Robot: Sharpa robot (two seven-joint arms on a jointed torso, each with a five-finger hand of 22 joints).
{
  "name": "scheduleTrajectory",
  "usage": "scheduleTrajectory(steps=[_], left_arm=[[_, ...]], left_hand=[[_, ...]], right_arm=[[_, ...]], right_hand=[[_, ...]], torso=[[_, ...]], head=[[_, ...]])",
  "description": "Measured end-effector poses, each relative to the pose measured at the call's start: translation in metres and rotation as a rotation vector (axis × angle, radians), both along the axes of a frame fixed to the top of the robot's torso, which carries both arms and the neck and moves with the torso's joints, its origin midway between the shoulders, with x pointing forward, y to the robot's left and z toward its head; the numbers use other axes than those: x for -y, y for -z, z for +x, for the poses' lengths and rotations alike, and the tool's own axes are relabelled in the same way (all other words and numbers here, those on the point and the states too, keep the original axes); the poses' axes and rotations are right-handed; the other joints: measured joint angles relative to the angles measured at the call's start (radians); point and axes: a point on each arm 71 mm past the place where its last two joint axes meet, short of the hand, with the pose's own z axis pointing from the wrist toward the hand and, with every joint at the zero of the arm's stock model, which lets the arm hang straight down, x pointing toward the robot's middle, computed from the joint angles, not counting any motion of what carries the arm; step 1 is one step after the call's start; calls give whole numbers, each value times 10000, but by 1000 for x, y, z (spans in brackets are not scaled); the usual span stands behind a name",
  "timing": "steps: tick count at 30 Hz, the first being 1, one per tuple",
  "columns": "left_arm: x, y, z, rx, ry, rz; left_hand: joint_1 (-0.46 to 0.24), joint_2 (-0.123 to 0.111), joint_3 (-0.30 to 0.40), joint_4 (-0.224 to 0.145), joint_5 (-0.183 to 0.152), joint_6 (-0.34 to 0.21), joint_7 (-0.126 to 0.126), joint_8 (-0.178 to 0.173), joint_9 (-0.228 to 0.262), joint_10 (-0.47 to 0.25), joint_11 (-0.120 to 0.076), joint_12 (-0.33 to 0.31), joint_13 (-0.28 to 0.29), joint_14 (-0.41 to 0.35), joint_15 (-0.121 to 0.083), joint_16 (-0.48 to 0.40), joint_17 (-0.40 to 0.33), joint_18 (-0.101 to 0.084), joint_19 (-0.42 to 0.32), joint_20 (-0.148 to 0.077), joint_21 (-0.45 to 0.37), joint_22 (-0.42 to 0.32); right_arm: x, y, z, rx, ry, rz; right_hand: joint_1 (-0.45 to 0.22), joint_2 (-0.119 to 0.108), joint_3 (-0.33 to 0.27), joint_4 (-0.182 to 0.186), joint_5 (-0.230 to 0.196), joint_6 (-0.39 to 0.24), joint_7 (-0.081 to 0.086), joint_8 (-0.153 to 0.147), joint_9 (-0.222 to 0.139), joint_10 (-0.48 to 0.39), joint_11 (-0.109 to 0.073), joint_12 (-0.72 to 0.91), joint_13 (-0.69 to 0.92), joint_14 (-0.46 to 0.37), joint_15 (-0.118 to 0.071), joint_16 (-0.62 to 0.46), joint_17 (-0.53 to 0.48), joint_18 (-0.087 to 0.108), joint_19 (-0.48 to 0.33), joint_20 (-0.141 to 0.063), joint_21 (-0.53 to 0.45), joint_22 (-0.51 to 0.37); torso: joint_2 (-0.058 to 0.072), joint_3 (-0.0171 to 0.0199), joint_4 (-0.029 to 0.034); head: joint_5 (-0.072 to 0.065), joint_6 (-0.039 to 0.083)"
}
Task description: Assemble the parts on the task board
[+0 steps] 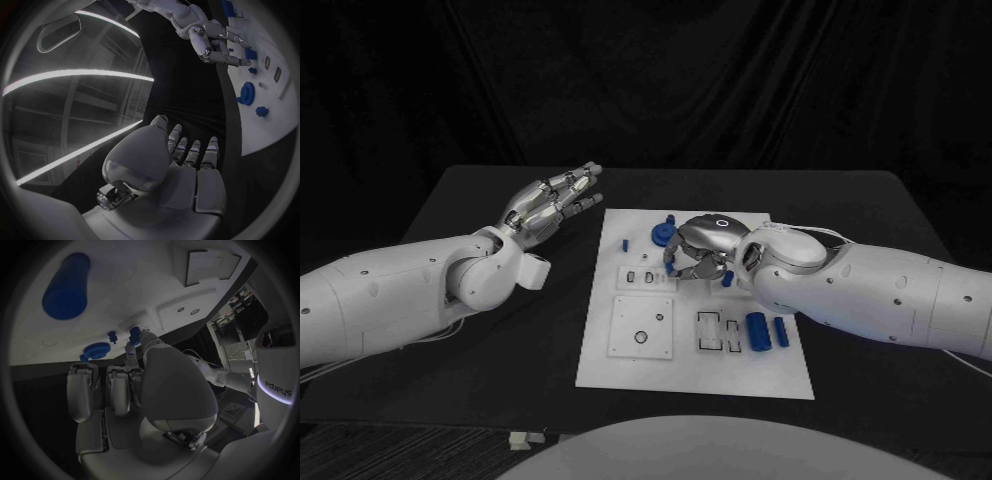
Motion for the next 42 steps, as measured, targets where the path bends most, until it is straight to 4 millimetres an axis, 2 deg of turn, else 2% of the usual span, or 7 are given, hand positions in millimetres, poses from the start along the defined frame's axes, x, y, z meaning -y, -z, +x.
scheduleTrajectory(steps=[12, 18, 21, 22, 28, 34, 42], left_arm=[[0, 0, 0, -2, 5, -4], [0, 0, 0, -2, 6, -5], [0, 0, 0, -2, 0, -2], [0, 0, 0, -2, 0, -2], [0, 0, 0, -2, -1, -1], [0, 0, 0, -1, 4, -2], [0, 0, 0, -2, -2, 0]], left_hand=[[0, 0, 0, 1, 0, 0, 0, 0, 0, 0, 0, 0, 0, 0, 0, 0, 0, 0, 0, 0, 0, 0], [0, 0, -1, 1, 0, 0, 0, 0, 0, 0, 0, 0, 0, 0, 0, 0, 0, 0, 0, 0, 0, 0], [0, 0, -1, 1, 0, 0, 0, 0, 0, 0, 0, 0, 0, 0, 0, 0, 0, 0, 0, 0, 0, 0], [0, 0, -1, 1, 0, 0, 0, 0, 0, 0, 0, 0, 0, 0, 0, 0, 0, 1, 0, 0, 0, 0], [0, 0, -1, 1, 0, 0, 0, 0, 0, 0, 0, 0, 0, 0, 0, 0, 0, 1, 0, 0, 0, 0], [0, 0, -1, 1, 0, 36, 36, 0, 0, 0, 0, 0, 0, 0, 0, 0, 0, 0, 0, 0, 0, 0], [0, 0, -1, 1, 0, 36, 36, 0, 0, 0, 0, 0, 0, 0, 0, 0, 0, 0, 0, 0, 0, 0]], right_arm=[[-2, 2, 0, -89, -43, -76], [-2, 3, 0, -161, -57, -156], [-2, 4, 0, -210, -58, -208], [-3, 4, 0, -225, -59, -222], [-2, 5, 0, -311, -60, -310], [-2, 6, 0, -375, -59, -381], [-3, 7, 0, -418, -73, -427]], right_hand=[[0, 1, -4, -3, -82, -71, 0, -39, 21, 0, 0, 0, 0, 0, 0, 0, -1, 0, -37, 37, -42, -1], [-42, 43, -82, -82, -506, -230, -17, -89, 77, 0, 0, 0, 8, 0, 0, 0, -1, 1, -37, 37, -91, -2], [-42, 43, -82, -82, -611, -269, -51, -135, 88, 1, 0, 0, 8, 0, 0, 0, -1, 0, -37, 36, -95, -2], [-42, 43, -82, -82, -614, -306, -16, -138, 87, 0, 0, 0, 7, 0, 0, 0, -1, 1, -36, 37, -97, -2], [-122, -38, -110, -110, -814, -751, -39, -392, 86, 0, -1, 0, 7, 0, 0, 0, -2, 1, -37, 36, -155, -3], [-161, -78, -110, -110, -924, -917, -36, -481, 53, 1, 0, 0, 6, 0, 0, 0, -2, 0, -37, 37, -169, -3], [-253, -170, -195, -25, -1271, -1596, -94, -868, -164, 1, -1, 0, 5, 0, 0, 0, -3, 0, -36, 36, -251, -3]], torso=[[-5, 1, 0], [-5, 1, 0], [-5, 1, 1], [-5, 1, 1], [-6, 1, -2], [-6, 1, -5], [-6, 1, -4]], head=[[32, 0], [28, 0], [33, 0], [33, 0], [25, 0], [4, 0], [12, 0]])
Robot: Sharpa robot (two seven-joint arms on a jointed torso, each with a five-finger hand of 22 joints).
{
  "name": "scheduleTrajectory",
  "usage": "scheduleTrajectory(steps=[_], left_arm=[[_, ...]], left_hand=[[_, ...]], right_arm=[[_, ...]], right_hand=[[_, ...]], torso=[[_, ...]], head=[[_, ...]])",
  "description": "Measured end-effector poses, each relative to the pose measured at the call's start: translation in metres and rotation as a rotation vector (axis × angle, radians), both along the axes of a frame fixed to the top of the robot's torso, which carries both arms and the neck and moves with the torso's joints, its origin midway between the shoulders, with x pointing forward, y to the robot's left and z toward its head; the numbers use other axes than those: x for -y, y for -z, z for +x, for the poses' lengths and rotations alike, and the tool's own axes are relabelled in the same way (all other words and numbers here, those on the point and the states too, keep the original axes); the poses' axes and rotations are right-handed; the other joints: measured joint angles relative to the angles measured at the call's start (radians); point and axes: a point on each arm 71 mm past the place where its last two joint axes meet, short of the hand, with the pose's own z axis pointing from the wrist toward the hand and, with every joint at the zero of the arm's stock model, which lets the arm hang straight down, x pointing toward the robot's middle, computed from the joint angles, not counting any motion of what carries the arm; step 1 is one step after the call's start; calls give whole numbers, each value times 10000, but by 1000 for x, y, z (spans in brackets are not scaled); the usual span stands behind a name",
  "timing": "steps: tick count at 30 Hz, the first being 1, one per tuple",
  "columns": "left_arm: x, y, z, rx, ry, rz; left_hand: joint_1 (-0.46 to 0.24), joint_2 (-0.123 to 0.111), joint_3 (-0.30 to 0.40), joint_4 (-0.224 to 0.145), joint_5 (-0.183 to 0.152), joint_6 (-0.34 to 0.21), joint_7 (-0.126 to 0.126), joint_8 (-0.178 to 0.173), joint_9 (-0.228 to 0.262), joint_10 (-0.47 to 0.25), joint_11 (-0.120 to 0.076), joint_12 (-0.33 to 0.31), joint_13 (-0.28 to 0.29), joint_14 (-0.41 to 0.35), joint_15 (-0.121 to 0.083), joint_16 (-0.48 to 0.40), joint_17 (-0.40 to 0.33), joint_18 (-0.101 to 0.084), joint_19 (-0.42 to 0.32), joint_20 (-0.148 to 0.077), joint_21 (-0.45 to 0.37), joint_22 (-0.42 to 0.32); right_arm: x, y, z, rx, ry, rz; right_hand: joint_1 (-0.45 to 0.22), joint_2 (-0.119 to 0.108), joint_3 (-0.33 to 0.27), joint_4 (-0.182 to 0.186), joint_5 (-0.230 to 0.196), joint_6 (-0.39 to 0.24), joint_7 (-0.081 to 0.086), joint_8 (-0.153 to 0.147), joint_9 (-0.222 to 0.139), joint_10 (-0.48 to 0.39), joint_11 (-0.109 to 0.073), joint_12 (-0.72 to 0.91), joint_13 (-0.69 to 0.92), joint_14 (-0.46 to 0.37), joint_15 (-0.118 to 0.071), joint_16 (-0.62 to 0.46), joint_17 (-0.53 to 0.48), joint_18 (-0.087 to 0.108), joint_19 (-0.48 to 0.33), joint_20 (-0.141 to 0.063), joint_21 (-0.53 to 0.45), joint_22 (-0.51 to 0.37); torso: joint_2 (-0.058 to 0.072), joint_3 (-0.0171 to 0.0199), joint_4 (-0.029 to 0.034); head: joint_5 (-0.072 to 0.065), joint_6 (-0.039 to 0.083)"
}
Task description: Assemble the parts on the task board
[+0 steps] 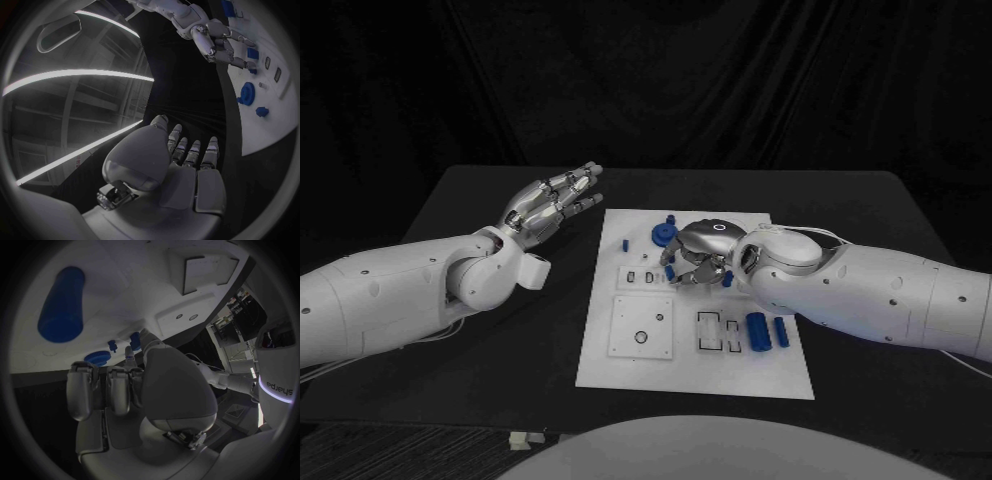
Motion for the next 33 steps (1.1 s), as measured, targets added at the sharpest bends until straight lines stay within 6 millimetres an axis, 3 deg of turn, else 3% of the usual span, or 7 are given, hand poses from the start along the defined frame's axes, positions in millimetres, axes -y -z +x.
scheduleTrajectory(steps=[5, 9, 16, 23, 26, 33], left_arm=[[0, 0, 0, -1, -5, 1], [-1, 0, 0, -2, -19, 6], [-2, 0, 0, -2, -31, 11], [-3, 0, -1, -5, -50, 15], [-4, -1, -2, 13, -54, 52], [-7, -2, -5, 151, -42, 312]], left_hand=[[0, 0, 0, 0, 0, 0, 0, 0, 0, 0, 0, 0, 0, 0, 0, 0, 0, 0, 0, 0, 0, 0], [0, 0, 0, 0, 0, 0, 0, 0, 0, 0, 0, 0, 0, 0, 0, 0, 0, 0, 0, 0, 0, 0], [0, 0, 0, 0, 0, 0, 0, 0, 0, 0, 0, 0, 0, 0, 0, 0, 0, 1, 0, 0, 0, 0], [0, 0, 0, 0, 0, 0, 0, 0, 0, 0, 0, 0, 0, 0, 0, 0, 0, 0, 0, 0, 0, 0], [0, 0, 0, 0, 0, 0, 0, 0, 0, 0, 0, 0, 0, 0, 0, 0, 0, 0, 0, 0, 0, 0], [218, -218, 113, -175, 0, 0, 0, 0, 0, 50, 39, 111, 17, 61, 52, 47, 17, 1, 62, 62, 52, 13]], right_arm=[[0, 0, 0, -3, 7, -10], [2, 0, 0, 15, 27, -1], [6, -3, 1, 309, 93, 302], [13, -24, 3, 1094, 50, 928], [21, -40, 5, 1618, 35, 1259], [43, -76, 9, 2848, 51, 2107]], right_hand=[[-68, -68, -95, 95, -278, -261, -85, -23, -150, 0, 0, 0, -1, 0, 0, 0, 0, 0, 0, 0, -59, -1], [-385, -276, -244, 277, -735, -331, -85, -23, -268, 24, -24, 0, -1, 0, 0, 0, -1, 0, 0, 0, -291, -1], [-1113, -495, -713, 315, -774, -366, -120, -23, -370, 2, -76, 0, -2, 0, 0, 0, -1, 0, 0, 0, -358, -1], [-1676, -349, -1396, 341, -773, -264, -112, 56, -424, 1, -76, 0, -3, 0, 0, 0, -1, 0, 0, 0, -487, 6], [-2127, -388, -1651, 345, -773, -155, -115, 116, -437, 1, -76, 0, -3, 0, 0, 0, -1, 0, 0, 0, -488, 6], [-2733, -188, -2384, 343, -773, -36, -151, 116, -507, 1, -75, 0, -4, 0, 0, 0, -1, 0, 0, 0, -524, 5]], torso=[[0, 0, 0], [-1, 0, 0], [-10, 2, -3], [-12, 2, -3], [-12, 1, -2], [-25, -3, 8]], head=[[16, 0], [48, 0], [66, 0], [94, 0], [86, 0], [146, 17]])
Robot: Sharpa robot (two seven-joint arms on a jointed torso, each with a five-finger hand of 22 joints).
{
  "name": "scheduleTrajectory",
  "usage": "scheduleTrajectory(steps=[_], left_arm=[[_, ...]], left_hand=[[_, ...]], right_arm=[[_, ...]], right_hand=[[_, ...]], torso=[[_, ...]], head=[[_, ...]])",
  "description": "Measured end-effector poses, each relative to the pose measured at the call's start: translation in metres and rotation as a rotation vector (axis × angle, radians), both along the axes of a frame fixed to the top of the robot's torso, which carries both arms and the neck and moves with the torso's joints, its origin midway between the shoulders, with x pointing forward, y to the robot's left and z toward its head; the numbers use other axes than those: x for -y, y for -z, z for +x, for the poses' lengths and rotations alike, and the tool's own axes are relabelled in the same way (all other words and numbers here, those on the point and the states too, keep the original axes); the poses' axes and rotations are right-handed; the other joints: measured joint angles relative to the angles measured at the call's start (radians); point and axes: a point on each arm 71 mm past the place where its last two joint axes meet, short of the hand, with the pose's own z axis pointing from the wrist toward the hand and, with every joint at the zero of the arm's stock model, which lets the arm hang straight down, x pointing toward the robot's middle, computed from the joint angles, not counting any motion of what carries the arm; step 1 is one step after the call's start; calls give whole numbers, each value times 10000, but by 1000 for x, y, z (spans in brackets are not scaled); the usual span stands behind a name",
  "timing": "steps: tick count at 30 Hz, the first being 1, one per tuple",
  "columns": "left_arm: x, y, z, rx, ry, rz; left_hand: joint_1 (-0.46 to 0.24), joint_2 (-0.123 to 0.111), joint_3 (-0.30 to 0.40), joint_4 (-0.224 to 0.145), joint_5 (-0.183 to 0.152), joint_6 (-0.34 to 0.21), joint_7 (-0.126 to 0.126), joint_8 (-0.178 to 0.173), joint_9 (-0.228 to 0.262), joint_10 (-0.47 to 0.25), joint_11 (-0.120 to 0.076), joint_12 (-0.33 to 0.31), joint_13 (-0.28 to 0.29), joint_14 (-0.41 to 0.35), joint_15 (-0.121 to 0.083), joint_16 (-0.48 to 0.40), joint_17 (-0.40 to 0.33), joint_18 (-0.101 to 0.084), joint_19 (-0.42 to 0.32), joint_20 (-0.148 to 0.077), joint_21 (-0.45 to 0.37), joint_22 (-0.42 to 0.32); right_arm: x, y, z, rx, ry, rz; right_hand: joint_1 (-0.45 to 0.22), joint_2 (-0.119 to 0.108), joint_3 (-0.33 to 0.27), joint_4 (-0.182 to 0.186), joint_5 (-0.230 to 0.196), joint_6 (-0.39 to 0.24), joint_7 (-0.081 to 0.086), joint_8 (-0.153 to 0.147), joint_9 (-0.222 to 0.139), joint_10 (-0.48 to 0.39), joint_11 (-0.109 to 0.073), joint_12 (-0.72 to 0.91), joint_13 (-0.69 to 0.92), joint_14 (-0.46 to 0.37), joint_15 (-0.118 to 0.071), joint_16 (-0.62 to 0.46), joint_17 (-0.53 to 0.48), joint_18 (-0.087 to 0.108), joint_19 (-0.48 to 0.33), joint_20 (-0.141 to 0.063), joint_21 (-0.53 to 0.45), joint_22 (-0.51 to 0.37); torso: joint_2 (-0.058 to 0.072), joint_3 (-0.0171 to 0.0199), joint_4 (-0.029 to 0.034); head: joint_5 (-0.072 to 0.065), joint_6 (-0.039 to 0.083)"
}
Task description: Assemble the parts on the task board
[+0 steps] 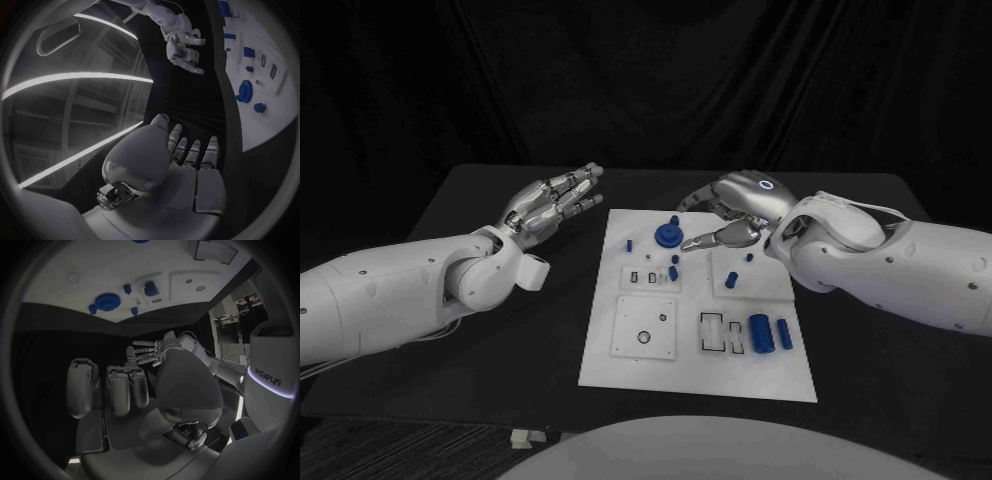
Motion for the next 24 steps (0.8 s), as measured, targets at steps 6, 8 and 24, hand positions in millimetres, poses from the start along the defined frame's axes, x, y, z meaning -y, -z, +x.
scheduleTrajectory(steps=[6, 8, 24], left_arm=[[-6, -9, -1, 389, -274, 486], [-8, -18, 1, 704, -396, 709], [17, -102, 39, 4003, -192, 4100]], left_hand=[[168, -345, 50, -105, 0, 182, -181, 0, 23, 1702, 1030, 2904, 593, 1343, -8, 1080, 322, 0, 548, 63, 319, 109], [262, -474, 113, -43, 0, 234, -234, 0, 34, 1886, 1222, 3838, 842, 2305, 140, 2065, 549, 0, 1181, 62, 684, 235], [-528, -762, -486, 482, -2236, 3139, 594, 572, 258, 10860, 360, 13042, 10870, 11519, -939, 14150, 11111, -2, 7592, -1174, 8352, 4469]], right_arm=[[33, -31, 8, 488, 575, 994], [42, -35, 8, 403, 794, 1418], [87, -36, 9, -1097, 2450, 3688]], right_hand=[[-912, 1162, -27, -27, 0, 605, 176, 268, 26, 0, 0, 0, -1, 0, 0, 0, 0, 0, 0, 0, -79, 0], [-902, 1537, -91, -55, 11, 903, 289, 415, 36, 20, 143, 0, -1, -3, 189, 0, 0, 1, 9, 124, -235, -1], [-1075, 2666, -1024, -84, 855, 1555, 444, 599, 77, 15, 238, 0, -1, -10, 280, 0, -1, -1, 35, 251, 533, -2]], torso=[[-24, -1, -9], [-29, -1, -20], [-117, 99, -96]], head=[[105, 86], [121, 105], [182, -14]])
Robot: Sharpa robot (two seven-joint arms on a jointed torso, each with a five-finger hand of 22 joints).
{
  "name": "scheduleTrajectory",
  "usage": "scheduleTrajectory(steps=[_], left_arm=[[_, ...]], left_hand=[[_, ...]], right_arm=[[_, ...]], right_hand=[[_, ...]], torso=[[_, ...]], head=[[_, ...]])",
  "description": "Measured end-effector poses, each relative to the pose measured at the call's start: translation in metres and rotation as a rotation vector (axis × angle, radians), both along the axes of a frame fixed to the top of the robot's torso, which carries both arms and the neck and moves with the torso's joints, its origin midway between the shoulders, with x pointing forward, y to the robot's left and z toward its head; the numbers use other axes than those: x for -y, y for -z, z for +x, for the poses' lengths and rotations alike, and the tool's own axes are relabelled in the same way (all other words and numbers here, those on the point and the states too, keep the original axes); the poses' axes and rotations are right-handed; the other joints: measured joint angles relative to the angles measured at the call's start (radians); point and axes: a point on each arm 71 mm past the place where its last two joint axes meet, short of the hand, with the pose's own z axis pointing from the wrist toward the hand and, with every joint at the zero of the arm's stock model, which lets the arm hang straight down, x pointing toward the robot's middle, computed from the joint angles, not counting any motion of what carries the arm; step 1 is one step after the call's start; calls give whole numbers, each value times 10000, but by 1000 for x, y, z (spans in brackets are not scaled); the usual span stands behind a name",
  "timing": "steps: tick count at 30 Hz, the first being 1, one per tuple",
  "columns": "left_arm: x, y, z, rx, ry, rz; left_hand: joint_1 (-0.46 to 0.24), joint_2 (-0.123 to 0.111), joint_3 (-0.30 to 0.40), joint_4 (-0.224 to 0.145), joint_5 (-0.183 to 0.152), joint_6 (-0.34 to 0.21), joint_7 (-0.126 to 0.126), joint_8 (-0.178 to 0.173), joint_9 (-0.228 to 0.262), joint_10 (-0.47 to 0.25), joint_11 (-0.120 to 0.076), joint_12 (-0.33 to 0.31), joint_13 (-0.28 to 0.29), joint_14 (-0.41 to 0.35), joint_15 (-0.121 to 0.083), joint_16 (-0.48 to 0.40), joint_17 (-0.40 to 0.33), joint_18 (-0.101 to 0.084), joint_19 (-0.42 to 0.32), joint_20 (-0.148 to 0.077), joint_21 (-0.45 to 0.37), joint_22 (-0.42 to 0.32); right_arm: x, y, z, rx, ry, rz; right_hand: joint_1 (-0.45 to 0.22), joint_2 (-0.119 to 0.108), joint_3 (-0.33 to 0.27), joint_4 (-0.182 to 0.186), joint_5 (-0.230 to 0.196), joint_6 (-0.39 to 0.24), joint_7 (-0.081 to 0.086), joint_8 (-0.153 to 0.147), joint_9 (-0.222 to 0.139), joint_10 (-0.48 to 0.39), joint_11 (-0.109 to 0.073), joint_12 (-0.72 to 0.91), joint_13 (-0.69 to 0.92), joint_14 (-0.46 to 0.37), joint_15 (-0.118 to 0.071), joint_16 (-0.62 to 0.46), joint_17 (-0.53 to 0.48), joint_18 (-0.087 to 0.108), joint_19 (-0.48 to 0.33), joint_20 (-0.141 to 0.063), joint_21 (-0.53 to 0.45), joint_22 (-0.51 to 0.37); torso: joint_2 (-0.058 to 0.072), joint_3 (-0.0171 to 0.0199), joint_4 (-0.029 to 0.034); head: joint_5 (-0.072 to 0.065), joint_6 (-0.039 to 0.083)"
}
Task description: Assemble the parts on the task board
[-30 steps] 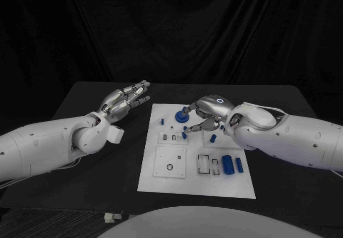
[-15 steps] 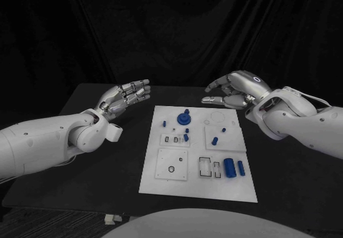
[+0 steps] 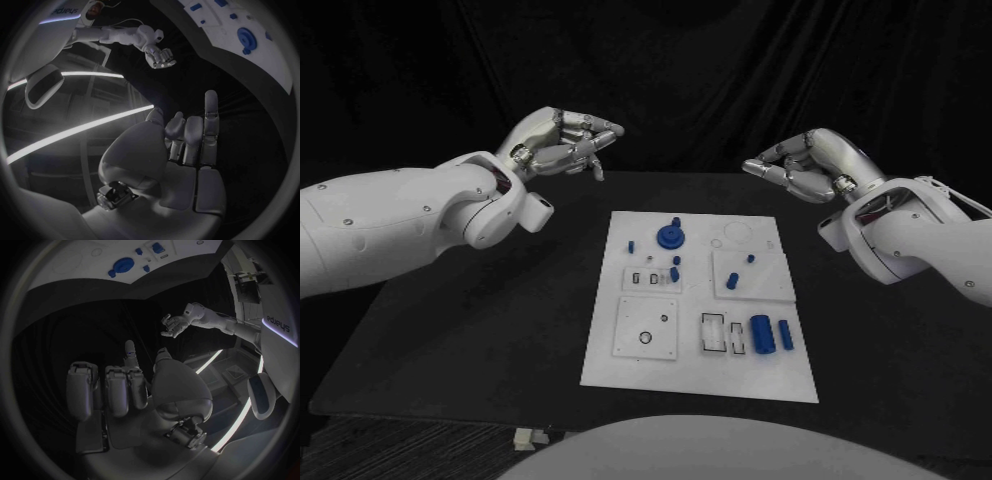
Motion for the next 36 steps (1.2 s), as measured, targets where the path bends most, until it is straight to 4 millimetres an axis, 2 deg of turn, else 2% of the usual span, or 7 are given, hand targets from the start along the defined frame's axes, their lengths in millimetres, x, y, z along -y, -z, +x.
scheduleTrajectory(steps=[2, 5, 6, 9, 15, 18, 36], left_arm=[[9, -6, 3, 29, 215, 859], [26, -12, 5, -23, 664, 2147], [31, -13, 5, -45, 835, 2553], [52, -17, 4, -146, 1437, 3951], [89, -16, 3, -791, 2391, 6448], [108, -9, 2, -1324, 2811, 7634], [151, 14, 19, -3703, 2780, 12062]], left_hand=[[-641, 10, -400, 5, -904, 897, 82, 409, 180, 1585, 368, 67, 448, 1938, -48, 814, 1391, -318, 1727, -140, 2003, 2742], [-1516, 143, -1004, 38, -1904, 1963, -57, 798, 405, 2151, 433, 67, 449, 2559, -137, 1100, 1770, -1032, 4732, -280, 5116, 7468], [-1597, 173, -1113, 64, -2000, 2139, -108, 847, 455, 2213, 428, 67, 450, 2617, -175, 1100, 1786, -1096, 5079, -306, 5478, 7948], [-2171, 271, -1613, 91, -2366, 2846, -349, 1056, 703, 2469, 195, 68, 459, 2621, -390, 1100, 1791, -1495, 6151, -464, 6408, 8293], [-3124, 406, -2261, 108, -2506, 2955, -399, 1016, 876, 2872, -256, 184, 753, 2535, -516, 1100, 1791, -1491, 6214, -498, 6561, 8314], [-3261, 523, -2306, 106, -2466, 3027, -421, 1013, 921, 3064, -508, 1456, 1868, 2549, -530, 1100, 1791, -1491, 6213, -498, 6616, 8313], [-3081, 772, -2102, -31, -701, 4196, -782, 851, 1146, 3003, -823, 1494, 1967, 2620, -853, 1100, 1789, -1645, 6238, -821, 6661, 8311]], right_arm=[[1, 4, -2, -229, 52, 104], [3, 10, -4, -556, 116, 179], [4, 12, -5, -655, 142, 187], [6, 16, -6, -954, 213, 196], [7, 21, -8, -1456, 268, 158], [6, 24, -9, -1707, 253, 128], [-3, 37, -15, -2606, 13, -48]], right_hand=[[245, 33, -66, -12, 177, 100, 31, 47, 10, 0, 0, 0, 0, 0, 0, 0, 0, 0, 0, 0, 0, 0], [647, 89, -80, -26, 461, 120, 12, 47, 10, -20, 49, 0, 0, 0, 0, 0, 0, 0, -31, 31, 0, -1], [698, 118, -91, -15, 498, 136, -4, 47, 10, -1, 69, 0, 0, 0, 0, 0, 0, 0, -35, 36, 0, -1], [721, 141, -108, 3, 505, 171, 31, 47, 9, -1, 69, 0, 1, 0, 0, 0, 0, 0, -35, 35, 0, -2], [660, 202, -217, 57, 508, 172, 31, 47, 9, -1, 69, 0, 8, 0, 0, 0, 0, 0, -35, 35, -163, -2], [604, 265, -245, 29, 574, 171, 31, 47, 9, -1, 69, 0, 7, 0, 0, 0, 0, 0, -35, 35, -223, -2], [711, 373, -356, 17, 783, 171, 31, 47, -9, 0, 68, 0, 5, 0, 0, 0, 0, 0, -35, 35, -263, -4]], torso=[[-29, 22, -20], [-75, 62, -68], [-98, 79, -84], [-145, 109, -120], [-204, 151, -191], [-227, 166, -212], [-232, 196, -267]], head=[[44, -2], [87, -7], [90, -7], [92, -8], [158, -8], [161, -8], [161, -4]])
